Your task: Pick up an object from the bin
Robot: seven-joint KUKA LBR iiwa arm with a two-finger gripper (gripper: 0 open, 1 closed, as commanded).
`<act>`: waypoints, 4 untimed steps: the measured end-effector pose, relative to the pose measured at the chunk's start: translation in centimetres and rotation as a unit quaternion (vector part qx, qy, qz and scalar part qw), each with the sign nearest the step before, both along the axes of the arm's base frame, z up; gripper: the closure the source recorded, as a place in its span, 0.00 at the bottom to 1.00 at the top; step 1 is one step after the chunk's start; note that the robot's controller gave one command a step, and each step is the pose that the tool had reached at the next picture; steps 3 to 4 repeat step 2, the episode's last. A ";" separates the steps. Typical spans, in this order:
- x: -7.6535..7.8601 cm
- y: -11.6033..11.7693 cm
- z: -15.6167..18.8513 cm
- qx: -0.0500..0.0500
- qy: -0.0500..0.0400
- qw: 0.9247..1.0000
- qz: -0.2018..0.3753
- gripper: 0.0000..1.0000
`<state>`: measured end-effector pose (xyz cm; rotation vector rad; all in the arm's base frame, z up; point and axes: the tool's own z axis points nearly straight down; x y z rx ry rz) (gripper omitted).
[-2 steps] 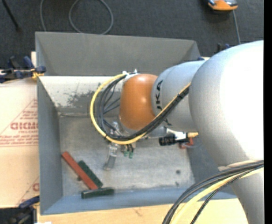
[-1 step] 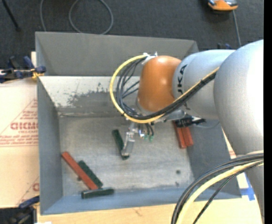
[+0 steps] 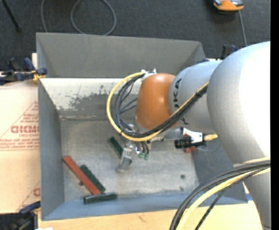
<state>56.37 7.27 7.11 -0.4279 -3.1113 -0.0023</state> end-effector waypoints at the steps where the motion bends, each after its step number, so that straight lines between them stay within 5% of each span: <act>1: 0.2 -0.1 0.1 0.000 -0.002 1.000 -0.002 1.00; 2: -0.2 -2.1 13.0 -0.002 -0.006 0.996 0.085 1.00; 4: -0.2 -2.1 13.0 -0.002 -0.006 0.996 0.085 1.00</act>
Offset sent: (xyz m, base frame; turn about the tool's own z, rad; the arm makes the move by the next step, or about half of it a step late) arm 0.0000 0.0000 0.0000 0.0000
